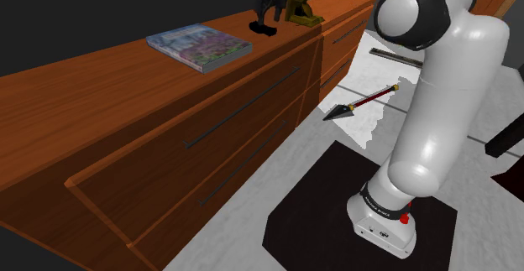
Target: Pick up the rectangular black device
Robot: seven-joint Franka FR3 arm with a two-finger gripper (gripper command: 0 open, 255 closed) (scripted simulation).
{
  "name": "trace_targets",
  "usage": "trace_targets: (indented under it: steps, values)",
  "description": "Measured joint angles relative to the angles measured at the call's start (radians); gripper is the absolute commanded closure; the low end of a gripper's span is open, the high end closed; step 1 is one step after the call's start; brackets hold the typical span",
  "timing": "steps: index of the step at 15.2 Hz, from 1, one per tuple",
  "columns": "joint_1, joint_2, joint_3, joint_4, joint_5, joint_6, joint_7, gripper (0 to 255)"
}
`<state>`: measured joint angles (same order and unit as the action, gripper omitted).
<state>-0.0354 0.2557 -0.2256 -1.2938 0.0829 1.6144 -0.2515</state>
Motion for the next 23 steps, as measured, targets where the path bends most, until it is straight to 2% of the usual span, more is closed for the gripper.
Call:
trace_targets:
  steps: [2,3,5,10,11,21,23]
  values:
    - [-0.027,0.124,-0.001,0.179,0.027,-0.053,-0.017,0]
    - [-0.032,0.15,0.0,0.206,0.032,-0.055,-0.021,0]
    - [-0.036,0.166,0.0,0.209,0.035,-0.041,-0.026,0]
    - [-0.028,0.143,0.0,0.106,0.031,0.039,-0.031,0]
    - [-0.028,0.141,0.0,0.098,0.03,0.045,-0.031,255]
    - [-0.027,0.137,0.0,0.089,0.03,0.052,-0.032,255]
    - [-0.03,0.146,0.0,0.117,0.031,0.031,-0.032,255]
